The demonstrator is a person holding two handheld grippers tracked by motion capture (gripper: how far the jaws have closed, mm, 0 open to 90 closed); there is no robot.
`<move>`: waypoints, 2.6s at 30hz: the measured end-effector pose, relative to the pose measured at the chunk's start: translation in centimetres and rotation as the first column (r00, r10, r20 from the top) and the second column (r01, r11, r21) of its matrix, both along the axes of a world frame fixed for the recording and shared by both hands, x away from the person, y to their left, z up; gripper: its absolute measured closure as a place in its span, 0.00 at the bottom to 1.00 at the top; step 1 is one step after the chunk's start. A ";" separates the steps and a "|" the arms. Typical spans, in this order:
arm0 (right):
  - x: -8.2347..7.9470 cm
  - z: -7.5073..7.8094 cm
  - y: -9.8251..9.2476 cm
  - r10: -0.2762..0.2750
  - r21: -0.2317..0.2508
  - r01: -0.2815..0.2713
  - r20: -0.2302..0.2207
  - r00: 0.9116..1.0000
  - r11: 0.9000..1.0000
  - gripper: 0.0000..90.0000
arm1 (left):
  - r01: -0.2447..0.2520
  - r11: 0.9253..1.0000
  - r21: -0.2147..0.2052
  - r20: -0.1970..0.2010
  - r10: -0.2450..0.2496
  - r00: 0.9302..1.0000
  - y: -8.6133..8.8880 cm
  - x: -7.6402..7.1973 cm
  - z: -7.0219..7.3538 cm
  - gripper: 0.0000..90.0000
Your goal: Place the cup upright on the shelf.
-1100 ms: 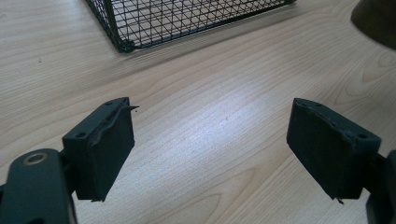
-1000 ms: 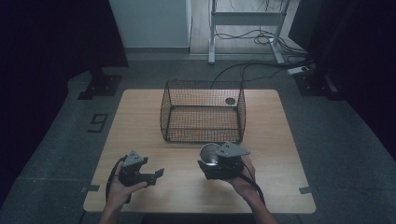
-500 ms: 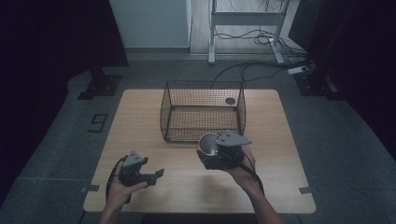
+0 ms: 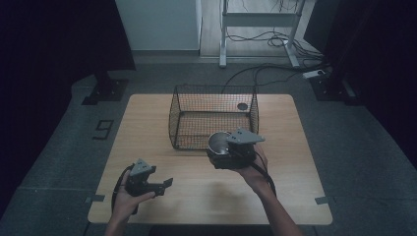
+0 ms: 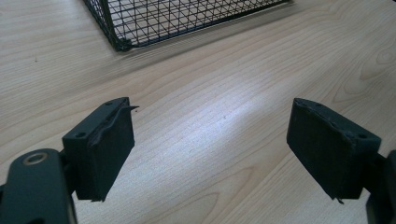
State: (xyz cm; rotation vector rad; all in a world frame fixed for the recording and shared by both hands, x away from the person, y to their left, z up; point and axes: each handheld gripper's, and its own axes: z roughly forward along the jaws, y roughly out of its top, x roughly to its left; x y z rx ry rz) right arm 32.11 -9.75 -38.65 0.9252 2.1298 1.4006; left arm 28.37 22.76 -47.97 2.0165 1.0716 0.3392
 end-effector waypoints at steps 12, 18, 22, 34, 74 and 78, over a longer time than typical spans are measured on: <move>1.7 0.5 0.3 -0.014 0.001 0.014 -0.013 1.000 1.000 0.16 | -0.005 1.000 -0.005 0.002 0.005 1.000 0.2 0.0 0.0 0.17; 2.4 0.3 0.8 -0.015 -0.011 0.015 -0.023 1.000 1.000 0.16 | -0.004 1.000 -0.007 0.002 0.004 1.000 0.2 0.0 0.0 0.17; 2.9 0.6 1.0 -0.018 -0.009 0.017 -0.024 1.000 1.000 0.16 | -0.006 1.000 -0.006 0.002 0.006 1.000 0.3 0.0 0.0 0.17; 4.8 1.1 1.5 -0.034 0.001 0.034 -0.041 0.999 0.999 0.16 | -0.006 1.000 -0.010 0.003 0.006 1.000 0.4 0.0 0.1 0.17; 13.1 0.6 2.2 -0.115 -0.042 0.111 -0.102 0.988 0.993 0.15 | -0.007 1.000 -0.018 0.007 0.007 1.000 0.9 -0.1 0.4 0.17; 14.0 0.3 2.2 -0.127 -0.047 0.123 -0.110 0.986 0.991 0.15 | -0.007 1.000 -0.019 0.008 0.007 1.000 0.9 -0.1 0.5 0.17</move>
